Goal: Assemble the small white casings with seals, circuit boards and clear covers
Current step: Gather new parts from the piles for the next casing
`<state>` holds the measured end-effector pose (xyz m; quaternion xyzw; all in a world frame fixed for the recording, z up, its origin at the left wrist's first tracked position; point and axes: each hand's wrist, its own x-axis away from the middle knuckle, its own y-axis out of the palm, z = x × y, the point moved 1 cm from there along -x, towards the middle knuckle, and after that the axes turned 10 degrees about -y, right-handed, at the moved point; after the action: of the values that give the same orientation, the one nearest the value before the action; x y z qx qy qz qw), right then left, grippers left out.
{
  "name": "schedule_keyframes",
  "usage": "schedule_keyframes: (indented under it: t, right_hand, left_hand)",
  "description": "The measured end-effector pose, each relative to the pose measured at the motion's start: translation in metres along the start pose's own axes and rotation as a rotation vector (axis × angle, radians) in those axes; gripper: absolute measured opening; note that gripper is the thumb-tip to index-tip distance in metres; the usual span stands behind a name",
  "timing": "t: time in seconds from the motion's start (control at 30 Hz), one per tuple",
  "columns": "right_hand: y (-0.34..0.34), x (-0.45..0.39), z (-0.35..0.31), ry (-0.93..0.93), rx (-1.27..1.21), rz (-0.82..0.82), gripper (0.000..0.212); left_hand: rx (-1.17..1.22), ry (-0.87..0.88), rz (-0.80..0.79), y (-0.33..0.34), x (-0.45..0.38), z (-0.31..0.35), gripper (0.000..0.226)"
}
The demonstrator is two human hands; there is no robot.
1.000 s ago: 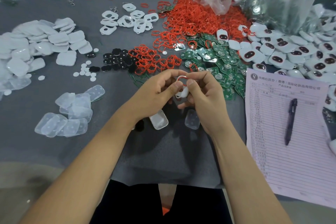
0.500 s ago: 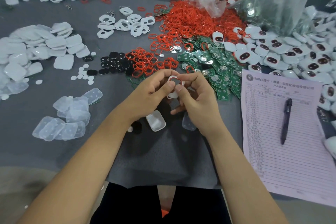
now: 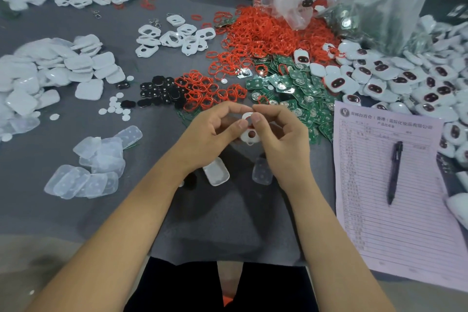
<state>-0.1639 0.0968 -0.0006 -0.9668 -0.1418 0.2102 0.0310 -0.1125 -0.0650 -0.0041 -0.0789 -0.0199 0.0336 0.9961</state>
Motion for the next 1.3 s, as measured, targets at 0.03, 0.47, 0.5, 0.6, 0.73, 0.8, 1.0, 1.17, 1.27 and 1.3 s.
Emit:
schedule_keyframes:
  t: [0.03, 0.47, 0.5, 0.6, 0.73, 0.8, 1.0, 1.17, 1.27, 1.3]
  right_hand:
    - [0.0, 0.0, 0.0, -0.002, 0.006, -0.004, 0.01]
    - [-0.049, 0.011, -0.008, -0.219, 0.434, 0.191, 0.02]
    - [-0.061, 0.017, -0.008, -0.223, 0.479, 0.227, 0.021]
    - [-0.084, 0.04, -0.004, -0.188, 0.606, 0.191, 0.02]
    - [-0.081, 0.061, -0.006, -0.249, 0.807, 0.057, 0.015]
    - [-0.077, 0.064, -0.008, -0.265, 0.902, 0.008, 0.01]
    - [-0.077, 0.058, -0.001, -0.349, 0.885, -0.134, 0.014]
    - [-0.078, 0.051, 0.001, -0.376, 0.866, -0.175, 0.012]
    - [-0.07, 0.05, -0.007, -0.434, 0.953, -0.197, 0.015]
    - [-0.066, 0.05, -0.01, -0.442, 0.975, -0.217, 0.016]
  left_hand:
    - [0.002, 0.004, -0.004, -0.001, 0.0, 0.0, 0.02]
    - [0.019, -0.098, -0.037, 0.001, 0.002, 0.004, 0.009]
    - [0.019, -0.105, -0.05, 0.001, 0.002, 0.004, 0.011]
    - [-0.021, -0.113, -0.096, 0.004, 0.0, 0.002, 0.013]
    - [-0.053, -0.102, -0.108, 0.004, -0.001, -0.001, 0.011]
    - [-0.038, -0.087, -0.1, 0.005, -0.001, -0.001, 0.009]
    - [0.002, -0.07, -0.068, 0.003, -0.001, 0.001, 0.014]
    - [0.139, -0.074, 0.02, 0.0, -0.003, 0.001, 0.008]
    - [0.185, -0.081, 0.057, -0.001, -0.004, -0.001, 0.006]
    - [0.202, -0.077, 0.057, -0.002, -0.005, -0.002, 0.006]
